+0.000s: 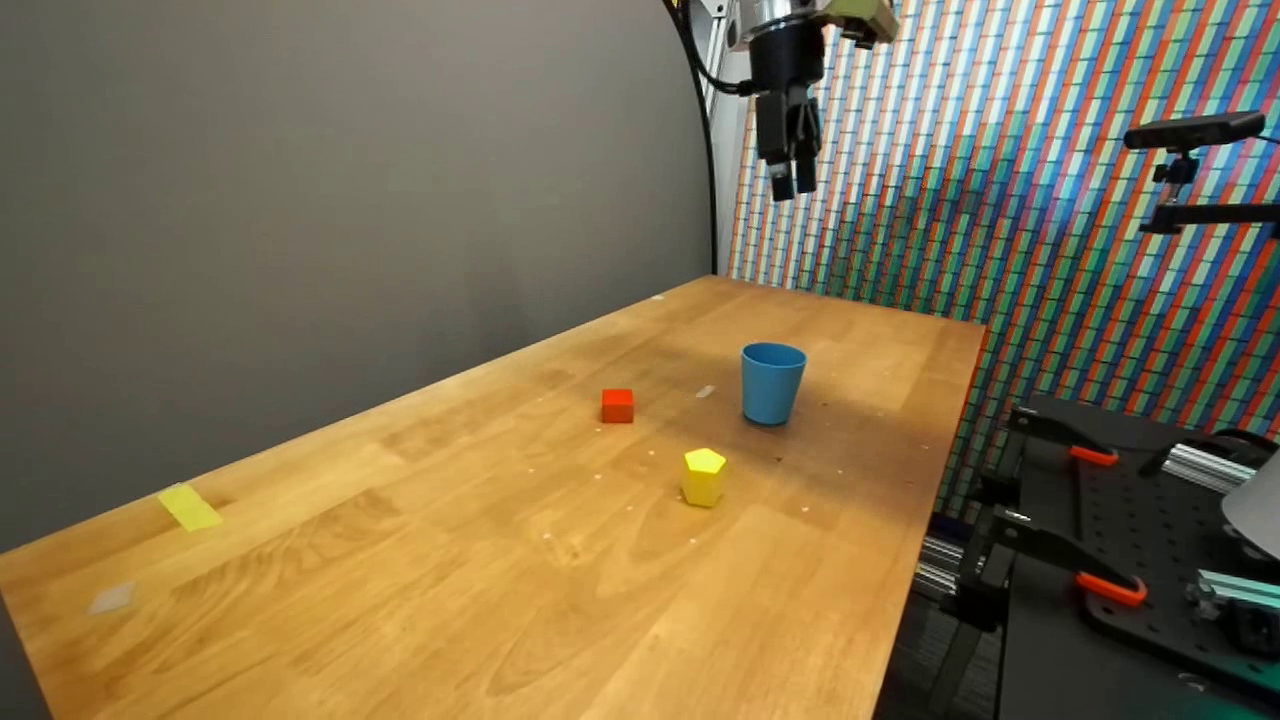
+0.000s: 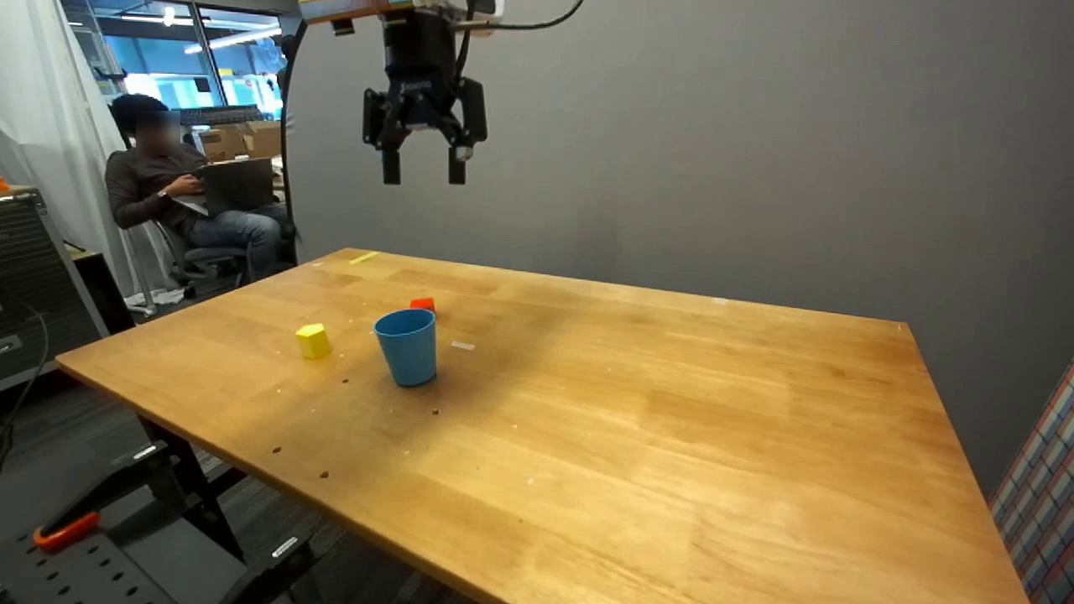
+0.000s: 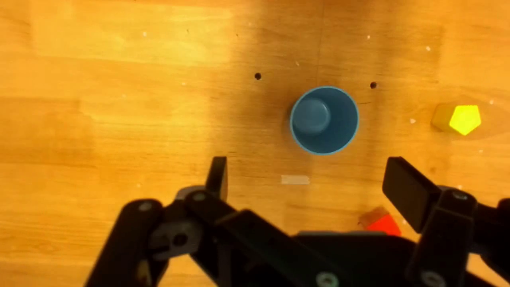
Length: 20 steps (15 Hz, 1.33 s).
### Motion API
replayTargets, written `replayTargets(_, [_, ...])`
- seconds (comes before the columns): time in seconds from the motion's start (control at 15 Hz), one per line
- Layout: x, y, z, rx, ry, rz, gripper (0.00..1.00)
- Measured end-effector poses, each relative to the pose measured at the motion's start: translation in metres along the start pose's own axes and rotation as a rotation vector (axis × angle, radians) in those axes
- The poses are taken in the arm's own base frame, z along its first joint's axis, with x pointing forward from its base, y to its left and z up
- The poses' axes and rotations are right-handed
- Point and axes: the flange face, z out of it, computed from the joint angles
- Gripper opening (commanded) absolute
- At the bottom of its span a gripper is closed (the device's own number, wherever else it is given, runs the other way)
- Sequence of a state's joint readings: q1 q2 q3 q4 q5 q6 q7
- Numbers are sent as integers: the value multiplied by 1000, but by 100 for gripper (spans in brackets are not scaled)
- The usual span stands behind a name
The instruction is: Put the yellow block in the cup
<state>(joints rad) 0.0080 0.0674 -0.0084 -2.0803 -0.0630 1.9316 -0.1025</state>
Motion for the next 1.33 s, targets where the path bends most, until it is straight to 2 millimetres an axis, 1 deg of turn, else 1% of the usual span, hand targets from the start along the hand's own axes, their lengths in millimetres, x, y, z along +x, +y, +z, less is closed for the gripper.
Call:
replayTargets(0.13, [28,-46,27,-53,-56,-97,100])
replayTargets(0.27, [53,-85,61,-114,-124,-177,100])
replayTargets(0.4, [74,-117,101,-168,-201,-251,100])
replayTargets(0.53, [90,-146,138,-194,-273,-309,100])
replayTargets(0.6, [96,-160,151,-197,-296,-332,100])
replayTargets(0.67, [100,-176,159,-198,-305,-356,100])
replayTargets(0.73, [104,-191,161,-198,-301,-378,100])
replayTargets(0.87, [106,-216,156,-193,-274,-427,100])
replayTargets(1.0, [105,-230,146,-181,-245,-464,100])
replayTargets(1.13, [102,-233,136,-159,-232,-490,100])
replayTargets(1.33, [92,-223,126,-113,-232,-536,100])
